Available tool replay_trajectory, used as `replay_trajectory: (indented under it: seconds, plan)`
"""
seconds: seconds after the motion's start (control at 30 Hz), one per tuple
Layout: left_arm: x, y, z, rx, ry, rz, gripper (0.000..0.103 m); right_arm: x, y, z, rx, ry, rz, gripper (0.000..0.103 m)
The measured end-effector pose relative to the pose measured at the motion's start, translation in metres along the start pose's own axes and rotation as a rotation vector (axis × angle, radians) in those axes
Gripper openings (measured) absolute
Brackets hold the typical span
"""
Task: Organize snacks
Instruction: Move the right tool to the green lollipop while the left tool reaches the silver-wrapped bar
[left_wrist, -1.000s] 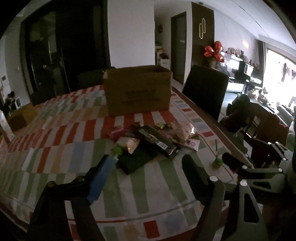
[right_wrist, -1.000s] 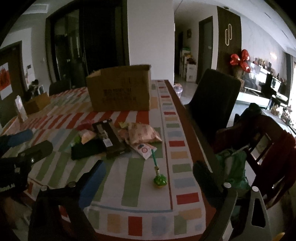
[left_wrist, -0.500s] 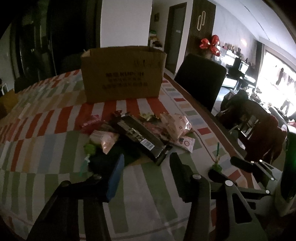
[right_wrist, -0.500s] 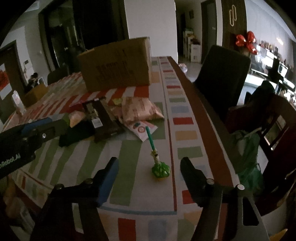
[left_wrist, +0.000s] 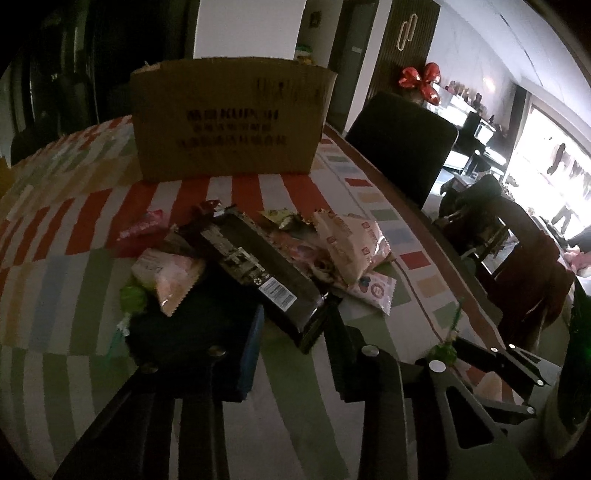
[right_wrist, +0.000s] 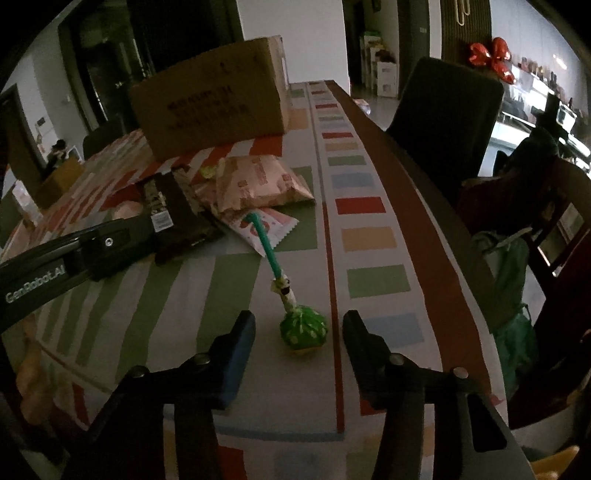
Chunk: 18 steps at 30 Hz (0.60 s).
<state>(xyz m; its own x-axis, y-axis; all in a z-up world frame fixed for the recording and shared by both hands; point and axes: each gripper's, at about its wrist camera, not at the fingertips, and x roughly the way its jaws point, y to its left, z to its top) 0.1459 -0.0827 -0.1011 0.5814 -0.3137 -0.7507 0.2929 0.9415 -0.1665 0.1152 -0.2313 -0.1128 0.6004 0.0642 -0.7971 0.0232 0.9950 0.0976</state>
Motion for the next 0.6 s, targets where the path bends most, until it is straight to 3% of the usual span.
replay_trajectory:
  seconds: [0.13,0.33,0.6]
  plan:
    - [0.010,0.005,0.003,-0.015,0.015,-0.007,0.032,0.002,0.001,0.003,-0.008,-0.004,-0.011,0.043]
    - [0.022,0.013,0.005,-0.052,0.036,-0.032,0.029,0.008,0.007,0.010,-0.036,-0.006,-0.005,0.026]
    - [0.035,0.025,0.007,-0.126,0.075,-0.094,0.025,0.016,0.019,0.023,-0.050,-0.019,0.050,0.026]
